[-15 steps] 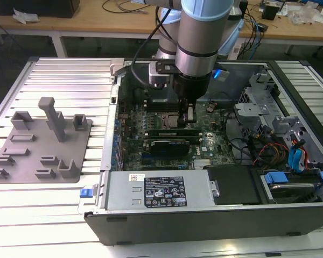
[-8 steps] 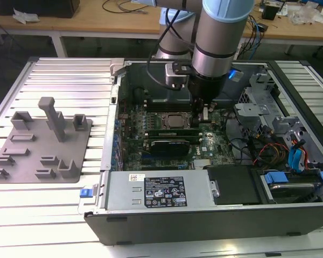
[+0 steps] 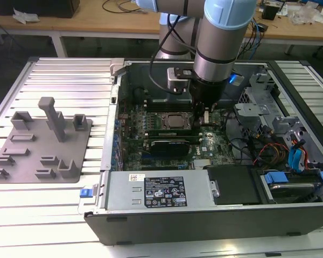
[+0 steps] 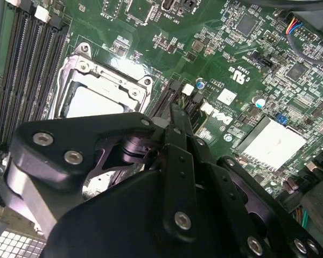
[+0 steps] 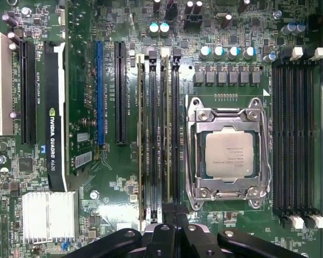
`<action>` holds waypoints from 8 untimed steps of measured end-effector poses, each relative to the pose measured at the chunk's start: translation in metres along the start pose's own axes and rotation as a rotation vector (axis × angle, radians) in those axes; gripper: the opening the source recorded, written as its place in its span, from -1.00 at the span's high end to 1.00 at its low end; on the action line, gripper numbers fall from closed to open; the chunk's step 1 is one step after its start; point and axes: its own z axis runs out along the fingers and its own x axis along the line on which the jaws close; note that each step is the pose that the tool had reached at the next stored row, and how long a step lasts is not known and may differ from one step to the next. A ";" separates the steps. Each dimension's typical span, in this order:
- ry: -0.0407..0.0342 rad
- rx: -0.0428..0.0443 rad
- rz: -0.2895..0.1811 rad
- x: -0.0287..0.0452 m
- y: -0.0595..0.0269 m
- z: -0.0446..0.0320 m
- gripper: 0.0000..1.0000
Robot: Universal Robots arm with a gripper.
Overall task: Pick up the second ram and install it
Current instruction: 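Press down the second ram until it locks into place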
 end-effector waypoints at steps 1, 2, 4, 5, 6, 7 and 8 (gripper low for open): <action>0.0003 -0.0001 0.001 0.0001 0.0000 0.0005 0.84; -0.0001 0.0001 0.001 0.0000 0.0000 0.0009 0.84; 0.0002 0.0003 0.001 0.0001 0.0000 0.0019 0.84; 0.0000 0.0003 0.001 0.0001 0.0000 0.0022 0.84; 0.0000 0.0004 0.001 0.0001 0.0000 0.0027 0.84; 0.0001 0.0004 0.001 0.0001 0.0000 0.0027 0.84; 0.0001 0.0003 0.001 0.0001 0.0000 0.0028 0.84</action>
